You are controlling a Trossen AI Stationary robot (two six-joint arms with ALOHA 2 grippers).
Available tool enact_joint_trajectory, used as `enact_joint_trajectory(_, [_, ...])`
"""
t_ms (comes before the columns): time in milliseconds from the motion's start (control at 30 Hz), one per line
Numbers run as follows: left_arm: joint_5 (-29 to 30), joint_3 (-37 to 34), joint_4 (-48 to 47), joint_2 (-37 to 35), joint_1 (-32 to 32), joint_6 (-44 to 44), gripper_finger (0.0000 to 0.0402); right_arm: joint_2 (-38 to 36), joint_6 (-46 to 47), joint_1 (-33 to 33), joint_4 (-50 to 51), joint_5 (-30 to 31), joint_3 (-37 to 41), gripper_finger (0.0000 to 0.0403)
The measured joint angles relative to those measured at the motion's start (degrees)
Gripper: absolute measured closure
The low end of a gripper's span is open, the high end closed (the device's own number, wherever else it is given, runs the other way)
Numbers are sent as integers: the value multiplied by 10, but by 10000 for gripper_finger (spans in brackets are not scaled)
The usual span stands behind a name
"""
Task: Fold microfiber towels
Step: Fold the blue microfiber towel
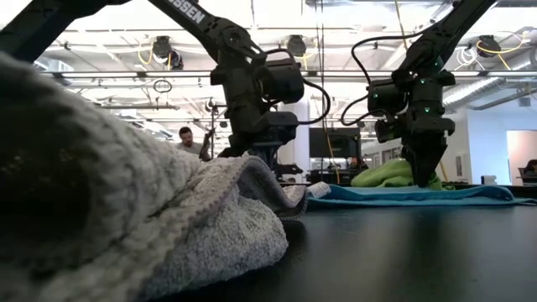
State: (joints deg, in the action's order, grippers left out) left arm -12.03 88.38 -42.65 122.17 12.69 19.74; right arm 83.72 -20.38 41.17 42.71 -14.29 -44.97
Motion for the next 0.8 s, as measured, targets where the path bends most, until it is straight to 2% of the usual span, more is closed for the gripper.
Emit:
enact_joint_trajectory(367, [7,0,-3,-36,3,3,314,0,0,0,-9,8,0,280])
enact_joint_trajectory(533, [30,0,-4,-37,4,-7,314,0,5,0,-7,7,0,280])
enact_joint_trajectory(800, [24,0,0,-38,18,-6,314,0,6,0,-6,7,0,280])
